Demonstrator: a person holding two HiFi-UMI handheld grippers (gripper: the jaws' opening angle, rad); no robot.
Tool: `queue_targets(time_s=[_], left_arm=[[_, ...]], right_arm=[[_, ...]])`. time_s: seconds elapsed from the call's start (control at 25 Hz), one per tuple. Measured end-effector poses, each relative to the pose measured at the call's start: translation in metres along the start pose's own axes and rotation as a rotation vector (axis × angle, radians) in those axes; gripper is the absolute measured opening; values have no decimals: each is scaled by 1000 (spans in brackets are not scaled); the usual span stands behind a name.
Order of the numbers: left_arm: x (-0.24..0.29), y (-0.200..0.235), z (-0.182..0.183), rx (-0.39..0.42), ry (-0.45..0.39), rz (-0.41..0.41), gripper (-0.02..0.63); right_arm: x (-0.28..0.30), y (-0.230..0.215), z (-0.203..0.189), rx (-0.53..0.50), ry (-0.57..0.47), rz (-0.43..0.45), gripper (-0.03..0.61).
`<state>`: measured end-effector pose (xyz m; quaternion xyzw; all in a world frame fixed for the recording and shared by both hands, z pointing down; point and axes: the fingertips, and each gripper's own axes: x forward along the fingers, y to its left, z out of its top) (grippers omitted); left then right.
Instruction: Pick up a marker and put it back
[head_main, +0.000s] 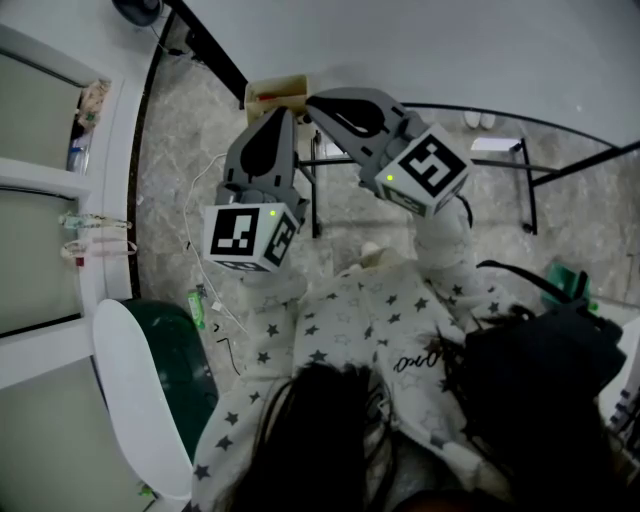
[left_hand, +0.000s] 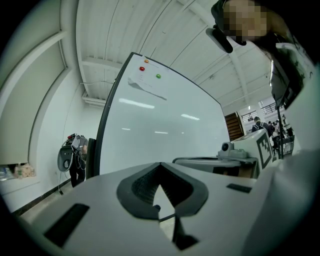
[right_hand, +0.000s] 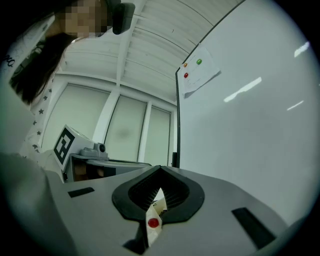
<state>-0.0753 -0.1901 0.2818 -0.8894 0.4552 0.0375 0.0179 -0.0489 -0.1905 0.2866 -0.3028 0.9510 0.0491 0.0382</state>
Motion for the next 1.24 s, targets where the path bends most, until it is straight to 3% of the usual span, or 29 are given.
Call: queue_targets(time_s=[1.24], left_arm=[[3,2,6,14,4,5,0]], right_arm=[[6,-7,0,27,-26,7,5]])
